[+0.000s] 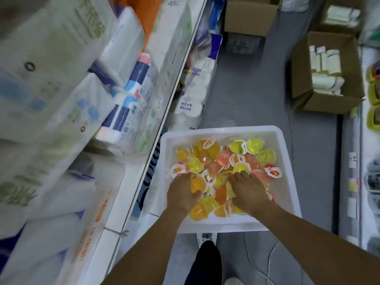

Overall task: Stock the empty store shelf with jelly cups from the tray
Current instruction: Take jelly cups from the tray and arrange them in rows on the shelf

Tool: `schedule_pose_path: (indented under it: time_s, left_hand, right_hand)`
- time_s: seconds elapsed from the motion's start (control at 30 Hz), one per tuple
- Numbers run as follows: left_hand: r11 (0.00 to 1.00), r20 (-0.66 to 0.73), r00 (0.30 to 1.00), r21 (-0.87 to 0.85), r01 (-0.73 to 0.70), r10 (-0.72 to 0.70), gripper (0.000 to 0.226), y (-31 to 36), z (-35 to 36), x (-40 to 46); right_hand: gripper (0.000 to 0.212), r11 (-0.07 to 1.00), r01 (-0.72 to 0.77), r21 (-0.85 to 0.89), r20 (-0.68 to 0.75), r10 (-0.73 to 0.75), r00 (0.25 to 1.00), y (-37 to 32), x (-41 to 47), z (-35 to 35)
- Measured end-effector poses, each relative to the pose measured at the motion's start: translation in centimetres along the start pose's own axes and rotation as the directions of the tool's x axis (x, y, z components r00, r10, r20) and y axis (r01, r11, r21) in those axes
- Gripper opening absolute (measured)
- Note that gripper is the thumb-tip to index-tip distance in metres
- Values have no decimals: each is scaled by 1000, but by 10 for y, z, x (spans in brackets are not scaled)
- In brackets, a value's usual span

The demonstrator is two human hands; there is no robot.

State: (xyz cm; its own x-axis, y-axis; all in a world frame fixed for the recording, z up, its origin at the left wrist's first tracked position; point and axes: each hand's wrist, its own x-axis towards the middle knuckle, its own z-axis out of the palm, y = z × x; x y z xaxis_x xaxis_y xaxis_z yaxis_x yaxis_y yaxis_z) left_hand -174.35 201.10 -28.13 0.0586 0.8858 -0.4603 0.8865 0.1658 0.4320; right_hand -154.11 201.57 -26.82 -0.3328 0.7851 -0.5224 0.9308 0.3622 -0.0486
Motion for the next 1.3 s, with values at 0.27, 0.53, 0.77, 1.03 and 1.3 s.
schedule_pose_path:
  time_s: [0.27, 0.53, 0.77, 1.03, 1.3]
  left_hand:
    - [741, -115, 955, -658, 134, -275, 43, 29, -58, -103]
    - [542, -273, 895, -839, -42, -353, 44, 53, -100, -258]
    - [493, -404, 792, -857, -152, -458, 37, 46, -141, -386]
    - [576, -617, 588, -764, -290, -523, 30, 10, -193, -520]
    - [639, -699, 406, -710, -297, -588, 35, -61, -223, -644]
  right_hand:
    - [60, 791, -33, 612, -134, 144, 980, -42, -71, -49]
    - [41, 574, 321, 753, -379, -20, 925, -95, -179, -107]
    - [22, 414, 527, 742, -482, -216, 849, -163, -262, -160]
    - [22, 288, 684, 670, -545, -434, 717, -273, -326, -214]
    - [26, 206, 783, 587, -578, -570, 584, -424, -382, -229]
